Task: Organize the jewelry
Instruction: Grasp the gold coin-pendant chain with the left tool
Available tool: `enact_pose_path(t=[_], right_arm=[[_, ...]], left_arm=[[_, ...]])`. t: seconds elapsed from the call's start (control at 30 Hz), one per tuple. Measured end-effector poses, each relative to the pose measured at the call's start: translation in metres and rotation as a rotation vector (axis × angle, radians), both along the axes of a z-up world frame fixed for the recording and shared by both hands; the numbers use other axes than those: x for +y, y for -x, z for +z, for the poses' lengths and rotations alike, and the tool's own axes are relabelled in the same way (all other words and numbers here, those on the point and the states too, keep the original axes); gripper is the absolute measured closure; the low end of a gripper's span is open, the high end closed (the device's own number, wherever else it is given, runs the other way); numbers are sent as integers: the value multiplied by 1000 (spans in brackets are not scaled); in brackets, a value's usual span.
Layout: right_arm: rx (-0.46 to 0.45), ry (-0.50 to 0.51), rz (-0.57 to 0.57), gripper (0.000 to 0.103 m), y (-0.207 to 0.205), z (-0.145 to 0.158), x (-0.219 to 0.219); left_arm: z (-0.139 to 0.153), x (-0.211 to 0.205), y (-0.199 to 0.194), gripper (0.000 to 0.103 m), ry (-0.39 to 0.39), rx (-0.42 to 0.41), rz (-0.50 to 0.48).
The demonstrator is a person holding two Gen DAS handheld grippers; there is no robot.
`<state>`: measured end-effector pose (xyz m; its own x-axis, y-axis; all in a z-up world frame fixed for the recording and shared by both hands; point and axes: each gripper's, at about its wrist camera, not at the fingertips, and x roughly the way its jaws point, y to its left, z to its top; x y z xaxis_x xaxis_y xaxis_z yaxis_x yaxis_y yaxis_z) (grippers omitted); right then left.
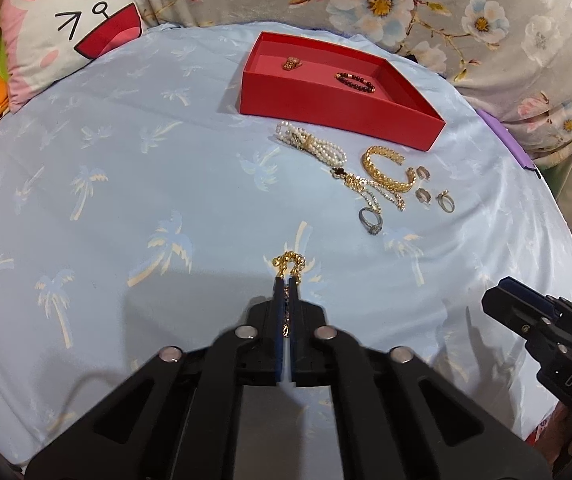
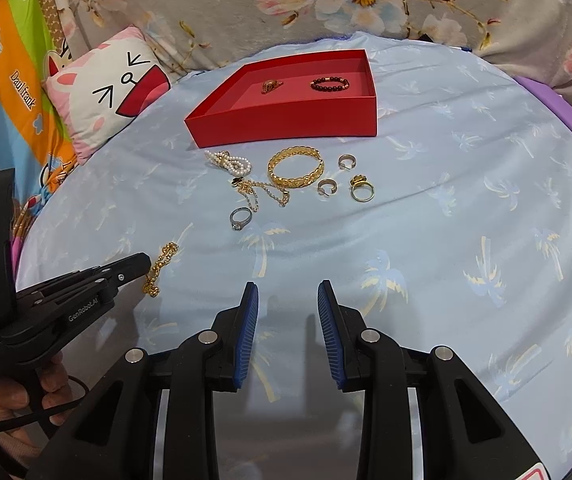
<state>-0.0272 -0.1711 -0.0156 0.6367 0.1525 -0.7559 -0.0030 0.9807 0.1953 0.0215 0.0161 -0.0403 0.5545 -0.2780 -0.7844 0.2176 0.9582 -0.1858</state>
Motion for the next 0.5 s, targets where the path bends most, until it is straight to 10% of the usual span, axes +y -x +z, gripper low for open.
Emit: enact_pose_path(t=[0.37,0.5], right_arm=[[-5,-4,2,72,-1,1,1],[-3,-6,5,72,-3,2,1]], left_arm=[[2,0,-2,103,11,7,-7],[-8,-4,-2,87,-9,24,-12]])
